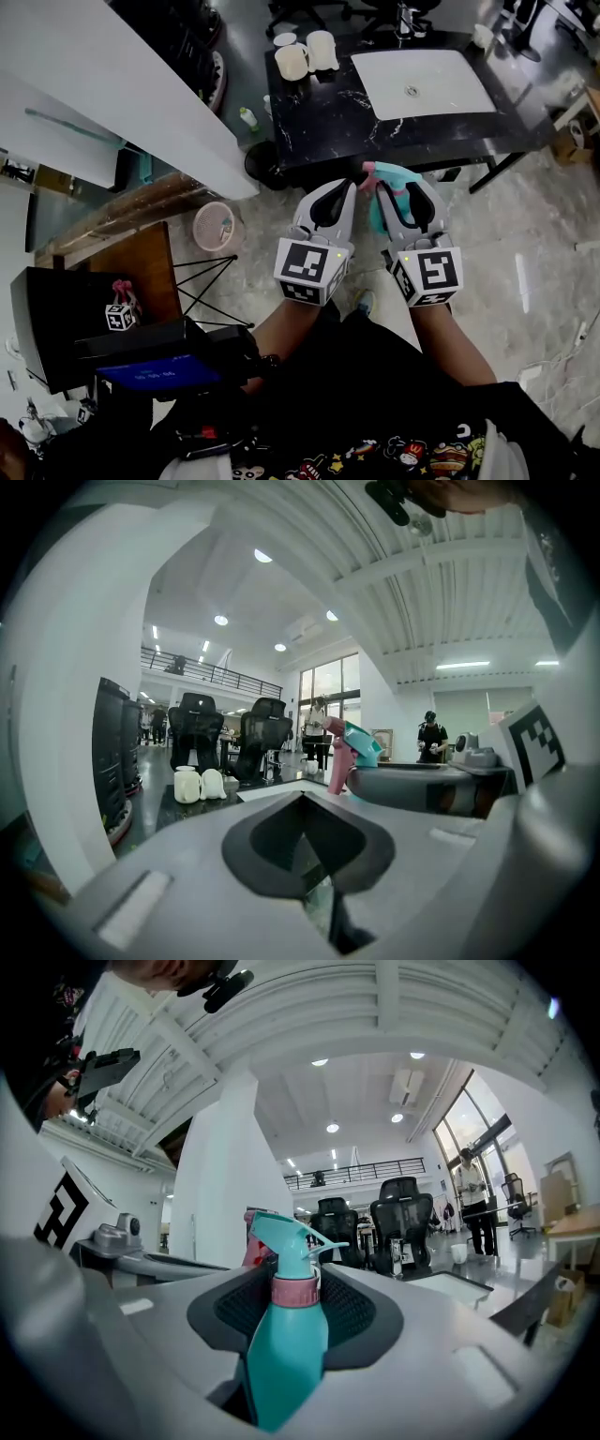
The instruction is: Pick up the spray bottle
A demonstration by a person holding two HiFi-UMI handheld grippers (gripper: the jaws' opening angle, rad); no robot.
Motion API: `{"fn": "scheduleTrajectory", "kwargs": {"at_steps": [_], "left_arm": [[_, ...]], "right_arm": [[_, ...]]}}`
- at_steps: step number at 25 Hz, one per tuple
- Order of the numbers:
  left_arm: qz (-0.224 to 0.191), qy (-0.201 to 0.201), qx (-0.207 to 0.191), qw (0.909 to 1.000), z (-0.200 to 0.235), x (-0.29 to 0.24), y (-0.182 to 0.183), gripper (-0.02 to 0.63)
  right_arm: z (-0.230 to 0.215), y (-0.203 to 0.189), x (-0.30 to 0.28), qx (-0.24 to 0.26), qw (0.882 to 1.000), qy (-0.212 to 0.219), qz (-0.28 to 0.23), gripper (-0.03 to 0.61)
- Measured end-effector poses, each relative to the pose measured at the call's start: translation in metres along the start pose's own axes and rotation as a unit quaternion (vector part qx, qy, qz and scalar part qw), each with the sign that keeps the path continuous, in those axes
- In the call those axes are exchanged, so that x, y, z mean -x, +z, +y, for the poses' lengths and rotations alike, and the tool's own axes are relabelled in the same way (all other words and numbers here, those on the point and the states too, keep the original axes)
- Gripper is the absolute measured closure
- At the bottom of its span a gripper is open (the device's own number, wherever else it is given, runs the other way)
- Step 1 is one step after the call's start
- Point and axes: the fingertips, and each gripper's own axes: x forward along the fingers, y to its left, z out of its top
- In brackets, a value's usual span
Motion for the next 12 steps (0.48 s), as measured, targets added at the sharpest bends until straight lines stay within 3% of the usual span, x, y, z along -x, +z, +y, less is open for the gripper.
{"fn": "scheduleTrajectory", "kwargs": {"at_steps": [12], "left_arm": [[-0.008, -0.008, -0.014, 0.9998, 0.009, 0.001, 0.018, 0.612]], "right_arm": [[0.002, 0.019, -0.009, 0.013, 1.0, -0.017, -0.018, 0.394]]}}
